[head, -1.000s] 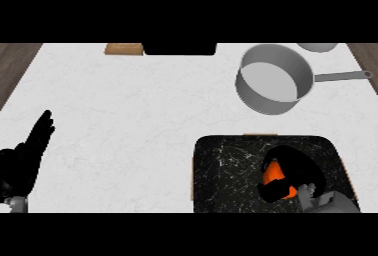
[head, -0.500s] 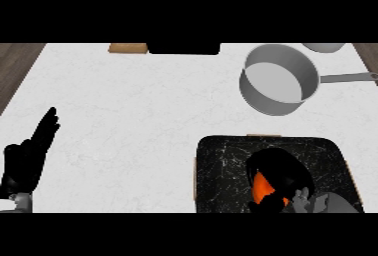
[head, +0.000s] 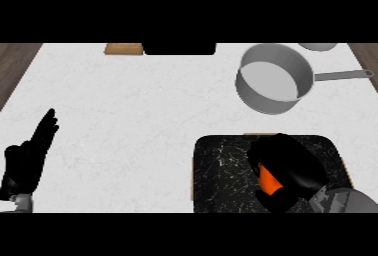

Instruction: Pick the squash from the tray and place it in the pot

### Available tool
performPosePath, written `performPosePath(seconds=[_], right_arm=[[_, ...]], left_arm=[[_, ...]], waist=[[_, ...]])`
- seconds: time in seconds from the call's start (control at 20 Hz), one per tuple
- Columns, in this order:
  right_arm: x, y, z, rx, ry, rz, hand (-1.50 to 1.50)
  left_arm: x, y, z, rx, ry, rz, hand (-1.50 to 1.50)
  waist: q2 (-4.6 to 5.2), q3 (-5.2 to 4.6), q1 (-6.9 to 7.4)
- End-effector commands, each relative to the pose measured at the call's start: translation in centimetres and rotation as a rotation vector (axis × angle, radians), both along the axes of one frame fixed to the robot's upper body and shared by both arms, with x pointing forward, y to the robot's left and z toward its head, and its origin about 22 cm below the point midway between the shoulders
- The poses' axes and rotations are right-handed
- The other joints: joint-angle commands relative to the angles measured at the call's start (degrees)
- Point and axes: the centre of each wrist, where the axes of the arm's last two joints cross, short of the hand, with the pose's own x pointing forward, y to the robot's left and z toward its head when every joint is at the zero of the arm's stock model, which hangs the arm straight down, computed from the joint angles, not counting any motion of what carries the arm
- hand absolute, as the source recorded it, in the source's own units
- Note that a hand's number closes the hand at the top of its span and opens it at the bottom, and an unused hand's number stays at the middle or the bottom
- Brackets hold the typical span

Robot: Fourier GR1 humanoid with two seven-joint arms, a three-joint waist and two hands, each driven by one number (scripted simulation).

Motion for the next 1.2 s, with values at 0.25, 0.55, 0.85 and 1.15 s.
performPosePath(seconds=[0.25,0.55,0.85,1.15], right_arm=[[-1.4,-2.5,6.9,0.209,-0.487,-0.108,1.5],[0.3,-5.8,9.6,0.435,-0.451,-0.214,1.5],[6.1,-8.6,11.4,0.529,-0.471,-0.252,1.5],[10.7,-8.6,10.5,0.559,-0.469,-0.253,1.5]], left_arm=[[-0.6,0.1,0.1,0.017,0.002,0.028,0.0],[-1.9,1.1,-0.7,-0.001,-0.006,-0.007,0.0],[-0.1,0.1,1.1,-0.019,0.001,-0.019,0.0],[0.1,0.1,-0.9,0.001,-0.006,-0.005,0.0]], waist=[[-0.27,0.01,-1.08],[0.02,-0.03,0.0],[0.22,-0.03,0.62],[0.32,-0.06,0.8]])
